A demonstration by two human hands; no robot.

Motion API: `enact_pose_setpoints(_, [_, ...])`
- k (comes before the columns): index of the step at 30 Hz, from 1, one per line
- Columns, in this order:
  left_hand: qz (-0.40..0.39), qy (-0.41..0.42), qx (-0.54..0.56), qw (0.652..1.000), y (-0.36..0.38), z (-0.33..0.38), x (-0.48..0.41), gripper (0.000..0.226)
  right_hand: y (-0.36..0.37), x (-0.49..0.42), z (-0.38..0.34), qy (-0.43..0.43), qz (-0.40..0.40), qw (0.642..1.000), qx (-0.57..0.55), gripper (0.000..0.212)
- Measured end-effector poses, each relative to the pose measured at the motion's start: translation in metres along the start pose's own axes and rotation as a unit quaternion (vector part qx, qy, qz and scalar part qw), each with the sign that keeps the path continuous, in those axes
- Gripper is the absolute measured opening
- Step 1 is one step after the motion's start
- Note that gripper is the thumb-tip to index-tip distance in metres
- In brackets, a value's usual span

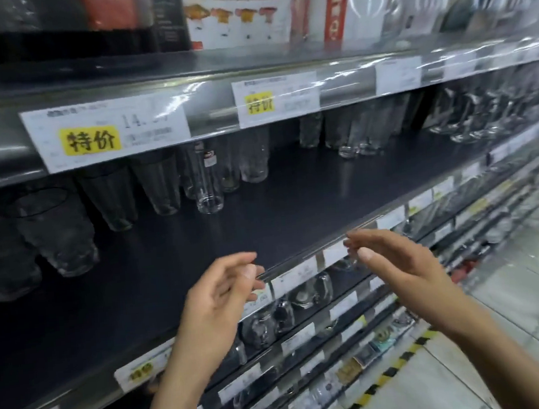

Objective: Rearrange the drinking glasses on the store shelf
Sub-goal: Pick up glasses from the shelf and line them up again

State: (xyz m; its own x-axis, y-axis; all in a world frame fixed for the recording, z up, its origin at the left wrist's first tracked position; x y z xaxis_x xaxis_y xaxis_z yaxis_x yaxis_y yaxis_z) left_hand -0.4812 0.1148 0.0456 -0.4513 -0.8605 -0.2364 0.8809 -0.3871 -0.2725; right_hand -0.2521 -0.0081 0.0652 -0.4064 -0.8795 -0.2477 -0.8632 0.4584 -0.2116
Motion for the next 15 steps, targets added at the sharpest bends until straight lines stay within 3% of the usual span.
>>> enact_pose_setpoints(5, [-0.041, 0.046, 0.071, 0.996, 0.062, 0.034, 0.004, 0.026, -0.066, 0.051, 0.009, 0.024, 0.089, 0.996, 0.013, 0.042])
enact_pose_setpoints(7, [-0.061, 0.06, 0.089, 0.992, 0.086, 0.046, 0.002, 0.025, -0.091, 0.067, 0.017, 0.037, 0.133, 0.99, -0.005, 0.034])
enact_pose_setpoints(15, [-0.149, 0.078, 0.105, 0.98, 0.206, 0.074, -0.014, 0.034, -0.187, 0.095, 0.055, 0.052, 0.231, 0.969, -0.074, 0.035])
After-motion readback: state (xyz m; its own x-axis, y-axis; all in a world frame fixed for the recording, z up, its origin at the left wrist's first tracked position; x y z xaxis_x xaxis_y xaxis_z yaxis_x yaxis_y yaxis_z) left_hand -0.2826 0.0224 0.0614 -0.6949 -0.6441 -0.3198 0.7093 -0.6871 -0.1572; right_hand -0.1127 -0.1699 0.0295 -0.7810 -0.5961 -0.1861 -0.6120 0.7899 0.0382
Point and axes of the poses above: each hand's wrist, its own x-axis away from the middle knuckle, its own y-axis out of the palm, z = x × y, the point moved 9 cm from there along -x, towards the middle knuckle, and after that the axes turned 12 degrees about -x, right-handed, at the moved point
